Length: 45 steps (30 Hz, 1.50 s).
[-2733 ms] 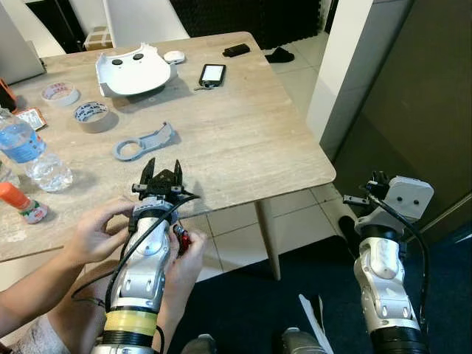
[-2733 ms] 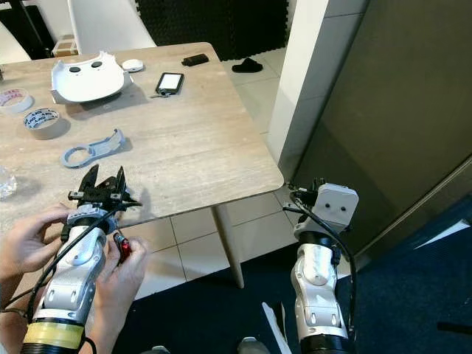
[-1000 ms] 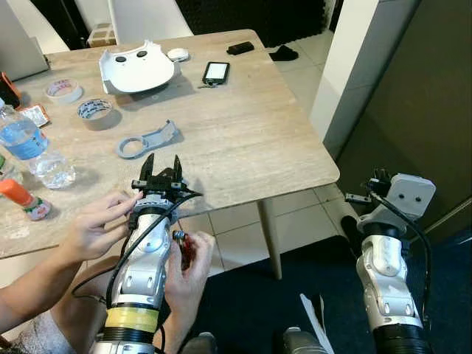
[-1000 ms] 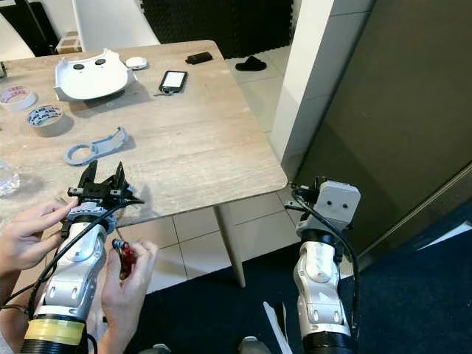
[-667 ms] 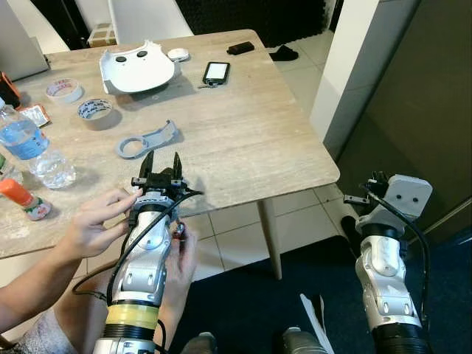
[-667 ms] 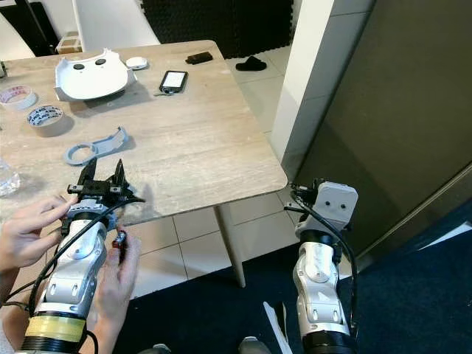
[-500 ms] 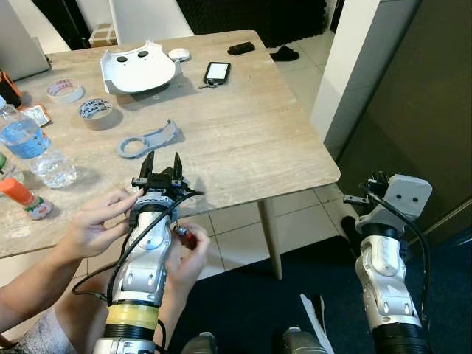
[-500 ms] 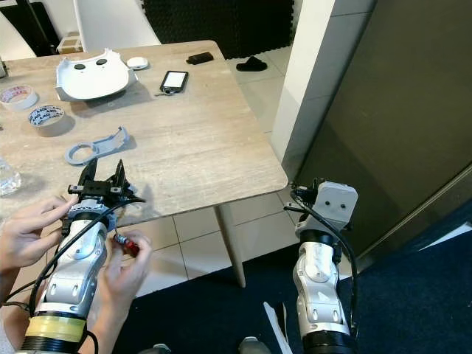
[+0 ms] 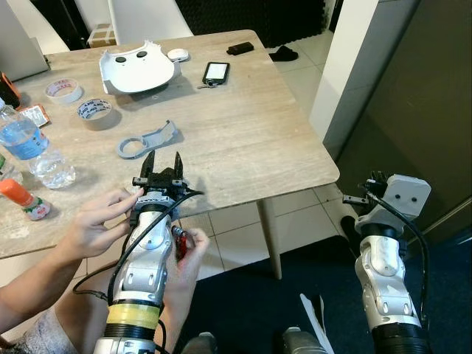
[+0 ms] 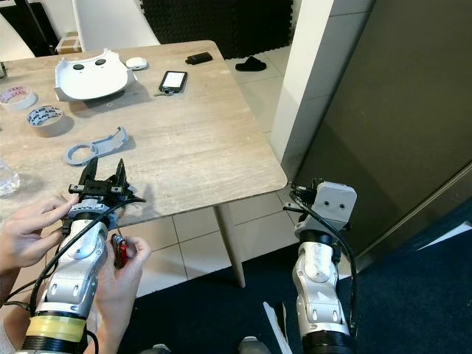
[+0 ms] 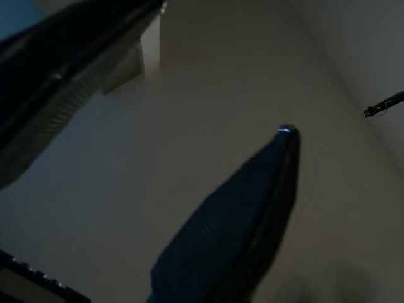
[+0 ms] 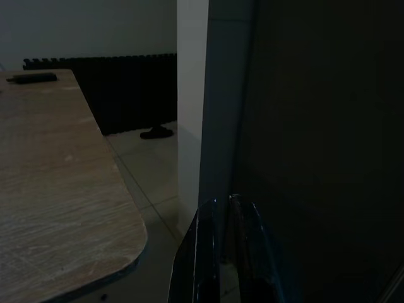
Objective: Restocking fridge
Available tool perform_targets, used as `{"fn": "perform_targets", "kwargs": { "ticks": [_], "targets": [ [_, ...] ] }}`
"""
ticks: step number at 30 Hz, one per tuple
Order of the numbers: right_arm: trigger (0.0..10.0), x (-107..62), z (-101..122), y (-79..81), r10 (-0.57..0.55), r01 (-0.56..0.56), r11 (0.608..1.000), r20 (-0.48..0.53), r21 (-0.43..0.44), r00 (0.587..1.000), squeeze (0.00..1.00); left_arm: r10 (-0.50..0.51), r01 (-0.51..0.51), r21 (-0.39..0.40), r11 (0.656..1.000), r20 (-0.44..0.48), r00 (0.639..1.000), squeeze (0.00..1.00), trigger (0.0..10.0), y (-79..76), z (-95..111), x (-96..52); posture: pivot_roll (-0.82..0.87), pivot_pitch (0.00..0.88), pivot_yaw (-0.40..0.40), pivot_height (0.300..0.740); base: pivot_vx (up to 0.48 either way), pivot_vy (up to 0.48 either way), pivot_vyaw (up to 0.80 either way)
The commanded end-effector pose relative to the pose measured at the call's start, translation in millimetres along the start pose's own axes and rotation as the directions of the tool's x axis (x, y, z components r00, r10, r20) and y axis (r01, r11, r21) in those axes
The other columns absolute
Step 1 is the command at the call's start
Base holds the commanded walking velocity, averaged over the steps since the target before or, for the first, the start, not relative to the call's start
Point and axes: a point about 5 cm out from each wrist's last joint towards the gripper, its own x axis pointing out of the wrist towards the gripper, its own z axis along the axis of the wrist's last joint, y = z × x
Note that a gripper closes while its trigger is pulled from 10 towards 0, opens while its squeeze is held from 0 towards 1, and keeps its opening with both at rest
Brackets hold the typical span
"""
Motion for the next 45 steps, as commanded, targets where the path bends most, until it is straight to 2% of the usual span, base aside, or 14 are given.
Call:
{"fn": "perform_targets", "kwargs": {
  "ticks": [1,17,33,45],
  "targets": [
    [10.0,-3.1,-6.6,-2.2,-0.006,0.006,1.0,-0.019,-0.005,1.0,0.0,0.002,-0.002,-0.007,1.0,-0.033,0.999,0.0,10.0,-2.8,-8.3,-2.3,0.01,0.105,-0.019,0.74,0.0,0.0,0.0],
    [10.0,-3.7,-1.3,0.0,0.009,-0.009,1.0,0.012,-0.025,1.0,0.0,-0.025,0.025,-0.017,1.0,-0.044,0.999,0.0,10.0,-8.6,-13.6,-6.7,0.0,0.075,-0.017,0.74,0.0,0.0,0.0],
    [10.0,-7.1,-12.2,3.5,0.011,-0.012,1.0,-0.025,-0.02,1.0,0.0,-0.029,0.028,-0.018,0.999,-0.037,0.999,0.0,10.0,-6.0,-13.8,-9.3,0.0,0.075,-0.011,0.74,0.0,0.0,0.0],
    [10.0,-10.6,-13.7,-2.6,0.007,-0.007,1.0,-0.024,-0.021,1.0,0.0,-0.028,0.027,-0.012,1.0,-0.041,0.999,0.0,10.0,-6.6,-15.5,-14.1,0.0,0.08,-0.016,0.74,0.0,0.0,0.0]
  ]
}}
